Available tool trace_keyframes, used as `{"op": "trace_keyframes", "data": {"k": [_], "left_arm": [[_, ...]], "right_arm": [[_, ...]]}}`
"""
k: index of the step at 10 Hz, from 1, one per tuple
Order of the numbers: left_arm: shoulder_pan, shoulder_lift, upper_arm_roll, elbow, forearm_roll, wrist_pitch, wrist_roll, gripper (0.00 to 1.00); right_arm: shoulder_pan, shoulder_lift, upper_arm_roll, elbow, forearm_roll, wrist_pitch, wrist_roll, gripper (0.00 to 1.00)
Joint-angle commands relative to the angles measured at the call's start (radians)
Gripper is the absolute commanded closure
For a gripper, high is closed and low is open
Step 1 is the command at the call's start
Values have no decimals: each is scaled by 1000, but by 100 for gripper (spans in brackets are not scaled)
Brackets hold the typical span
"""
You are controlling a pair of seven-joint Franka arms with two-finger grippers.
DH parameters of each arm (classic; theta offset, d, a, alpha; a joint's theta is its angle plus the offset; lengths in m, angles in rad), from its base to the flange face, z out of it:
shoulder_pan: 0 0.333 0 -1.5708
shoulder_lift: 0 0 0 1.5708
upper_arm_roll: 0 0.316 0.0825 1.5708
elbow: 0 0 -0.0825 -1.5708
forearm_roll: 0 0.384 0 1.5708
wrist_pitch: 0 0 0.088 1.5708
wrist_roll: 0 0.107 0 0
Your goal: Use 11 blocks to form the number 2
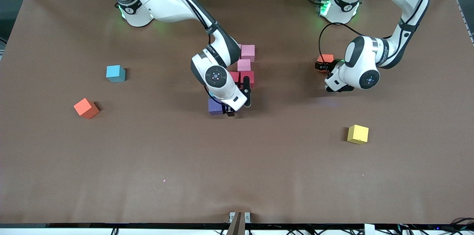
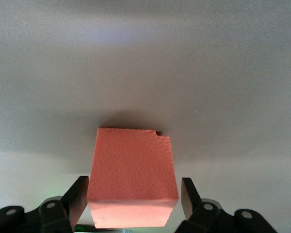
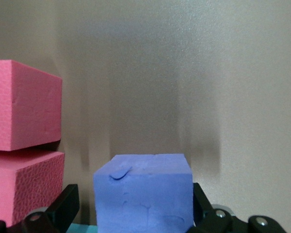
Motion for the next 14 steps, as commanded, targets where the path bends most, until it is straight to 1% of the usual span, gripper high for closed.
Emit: {"op": "trace_keyframes", "data": {"k": [1,2,3,4,5,7,9,10,11,13,14], "left_arm": [[4,4,-5,10,-8,-19,10,16],[4,4,-5,10,-8,-19,11,19],[5,5,-5,10,8,-18,10,25],[7,5,-5,10,11,-18,10,29],[7,14,-5,11,11,-18,10,35],[14,39,-5,25,12,-16,10,49],[15,34,-5,42,12,-22,5,71],[15,33,-5,78,11,-65,-8,72],[16,34,-5,141,11,-144,-12,72],[15,38,-6,255,11,-244,-74,74],[2,38,-13,316,5,-278,-126,75]], "right_arm": [[3,-13,-2,-2,18,-20,2,0],[3,-14,-4,-2,18,-22,0,0],[1,-20,-4,-2,18,-22,0,0],[0,-37,-5,0,18,-22,-3,0],[-2,-48,-7,-2,18,-23,-1,0],[6,-80,-25,-3,18,-38,-1,0],[8,-114,-30,-5,18,-84,0,0],[6,-156,-43,-28,18,-109,2,0],[3,-225,-47,-89,16,-95,10,0],[-11,-323,-100,-166,11,-94,116,0],[-52,-369,-109,-184,11,-98,117,0]]}}
